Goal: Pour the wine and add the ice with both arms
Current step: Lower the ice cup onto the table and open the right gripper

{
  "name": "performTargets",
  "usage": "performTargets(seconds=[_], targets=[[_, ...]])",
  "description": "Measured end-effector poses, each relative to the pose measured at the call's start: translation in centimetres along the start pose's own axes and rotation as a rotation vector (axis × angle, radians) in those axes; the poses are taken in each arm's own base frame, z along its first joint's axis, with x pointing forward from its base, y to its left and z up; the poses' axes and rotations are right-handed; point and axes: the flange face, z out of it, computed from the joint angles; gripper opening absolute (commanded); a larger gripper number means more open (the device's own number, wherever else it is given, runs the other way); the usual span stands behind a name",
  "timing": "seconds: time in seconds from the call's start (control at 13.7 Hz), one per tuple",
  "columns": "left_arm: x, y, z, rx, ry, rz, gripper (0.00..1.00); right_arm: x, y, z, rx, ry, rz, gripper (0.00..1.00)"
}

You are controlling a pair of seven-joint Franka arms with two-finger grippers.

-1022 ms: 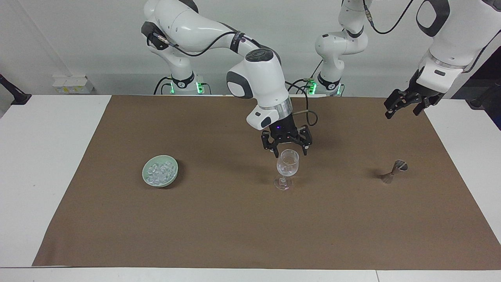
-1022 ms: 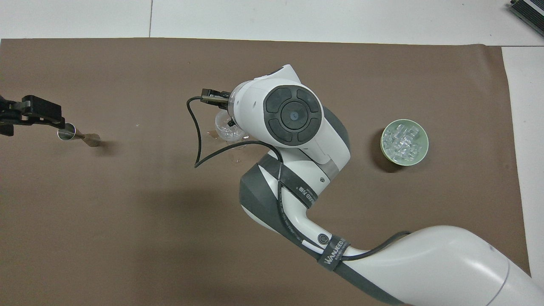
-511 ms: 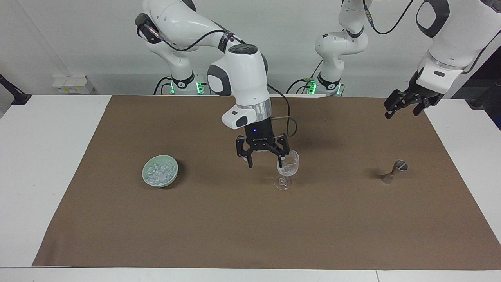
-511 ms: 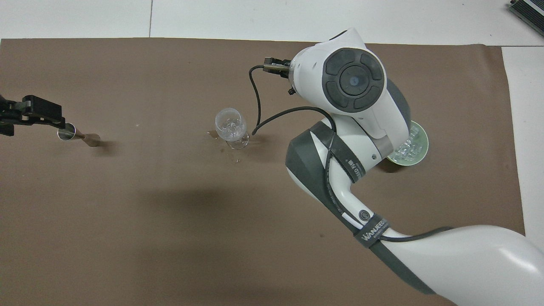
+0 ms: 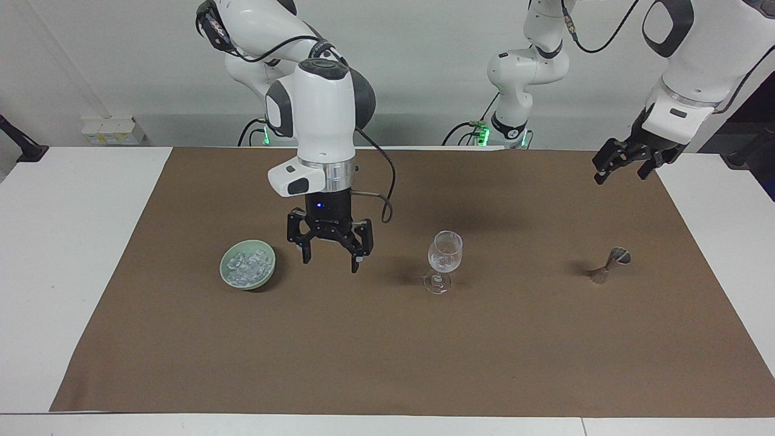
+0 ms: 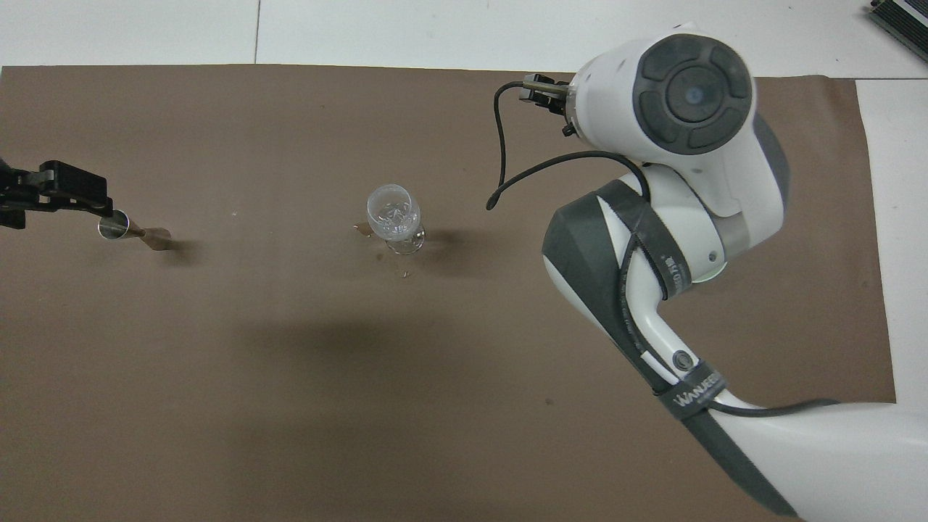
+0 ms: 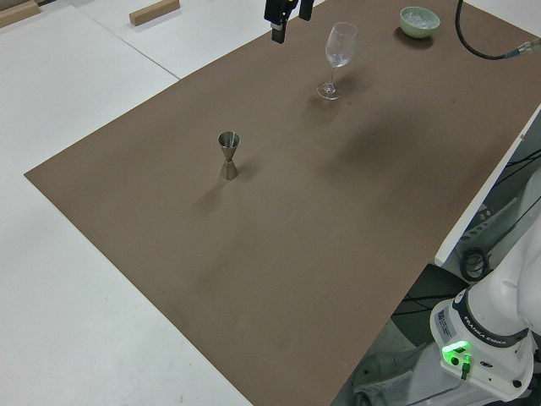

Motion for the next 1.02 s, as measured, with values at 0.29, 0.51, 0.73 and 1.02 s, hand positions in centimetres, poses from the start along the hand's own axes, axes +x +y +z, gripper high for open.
performTargets(seconds=[0.29,0.51,0.73,1.02], targets=[[0.2,0.0,-0.2,-0.003,0.019,0.003,1.0,2.4,5.7,-3.9,-0.041,-0.065,0.023,1.0],[0.3,0.0,-0.2,-0.003,0.023,0.003,1.0,3.0,8.5,-6.7,-0.049,-0.108,0.047,1.0],[0.3,0.0,-0.2,-0.003,0.023,0.004,1.0,4.2,12.4,-9.0,-0.045,-0.146,0.05,1.0],[0.3,0.0,-0.2,-0.003,0.023,0.004,1.0,4.7,16.8,-10.7,-0.085,-0.206,0.0,1.0]])
